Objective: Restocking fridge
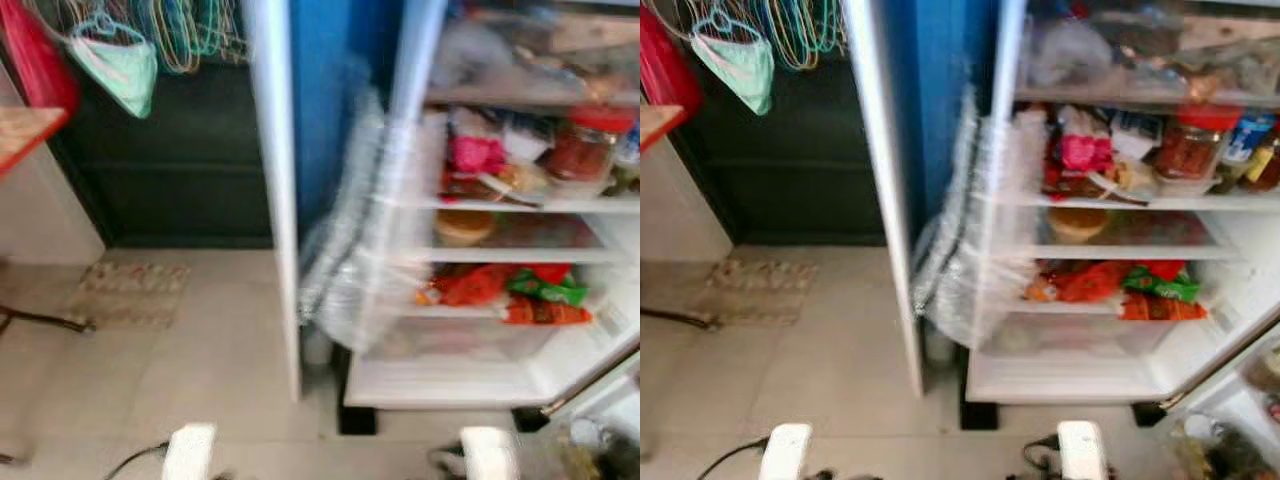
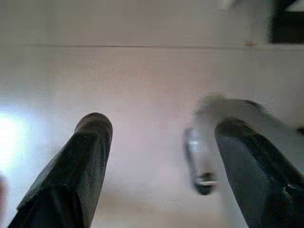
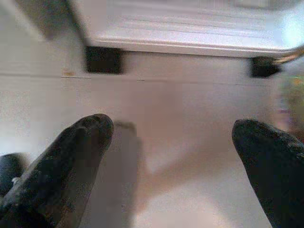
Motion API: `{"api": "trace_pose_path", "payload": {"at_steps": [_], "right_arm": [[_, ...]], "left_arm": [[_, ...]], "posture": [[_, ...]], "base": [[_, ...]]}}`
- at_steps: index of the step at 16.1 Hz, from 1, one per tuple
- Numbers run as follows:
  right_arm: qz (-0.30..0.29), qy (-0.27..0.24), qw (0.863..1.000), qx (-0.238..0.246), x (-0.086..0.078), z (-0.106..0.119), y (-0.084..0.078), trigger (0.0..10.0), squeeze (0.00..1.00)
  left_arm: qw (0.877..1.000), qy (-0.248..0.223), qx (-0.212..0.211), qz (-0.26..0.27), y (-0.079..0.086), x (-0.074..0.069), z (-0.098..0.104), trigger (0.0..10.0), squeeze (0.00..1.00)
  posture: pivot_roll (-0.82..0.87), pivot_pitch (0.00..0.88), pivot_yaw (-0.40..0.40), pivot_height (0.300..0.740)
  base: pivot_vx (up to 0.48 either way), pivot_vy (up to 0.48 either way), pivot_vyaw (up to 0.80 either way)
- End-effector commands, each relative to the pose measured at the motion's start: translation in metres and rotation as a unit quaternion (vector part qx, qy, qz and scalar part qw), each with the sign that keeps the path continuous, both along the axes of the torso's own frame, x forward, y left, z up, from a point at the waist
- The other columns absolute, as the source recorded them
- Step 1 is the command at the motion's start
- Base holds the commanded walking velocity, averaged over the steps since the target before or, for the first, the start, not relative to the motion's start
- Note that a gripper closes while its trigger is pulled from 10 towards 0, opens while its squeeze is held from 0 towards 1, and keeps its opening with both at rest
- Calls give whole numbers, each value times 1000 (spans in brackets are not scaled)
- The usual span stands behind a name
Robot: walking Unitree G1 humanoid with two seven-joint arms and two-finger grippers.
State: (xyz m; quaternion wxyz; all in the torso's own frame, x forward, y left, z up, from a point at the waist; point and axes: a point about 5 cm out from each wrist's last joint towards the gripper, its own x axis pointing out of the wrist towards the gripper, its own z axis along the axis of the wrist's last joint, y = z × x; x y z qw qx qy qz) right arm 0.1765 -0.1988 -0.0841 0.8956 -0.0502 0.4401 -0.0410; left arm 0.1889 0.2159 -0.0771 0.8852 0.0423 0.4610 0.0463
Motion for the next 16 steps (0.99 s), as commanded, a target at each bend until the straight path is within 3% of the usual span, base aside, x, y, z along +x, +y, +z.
{"api": "trace_pose_path", "payload": {"at_steps": [1, 4, 6, 13, 16], "right_arm": [[-18, 8, 1000, -3, -5, -1, -9, 10000, 0], [-23, 5, 1000, -1, -4, -1, -3, 10000, 0], [-25, 5, 1000, 1, -2, -1, -1, 10000, 0], [-32, -2, 999, 10, -9, -3, -1, 10000, 0], [-31, -4, 1000, -2, -7, -2, -5, 10000, 0]], "left_arm": [[1000, 7, -4, -3, -5, -2, -2, 10000, 0], [1000, 5, -5, -17, -7, -1, -2, 10000, 0], [1000, 3, -4, -19, -5, -1, -1, 10000, 0], [1000, 17, 1, -23, -3, -10, -6, 10000, 0], [1000, 13, -3, -21, -4, -8, -5, 10000, 0]], "posture": [[-21, 10, 20, 690], [-30, 1, 40, 740], [-28, 0, 47, 740], [-37, 0, 53, 740], [-40, 0, 46, 740]], "base": [[0, 368, 0], [0, 370, 0], [0, 366, 0], [0, 0, 0], [0, 117, 0]]}}
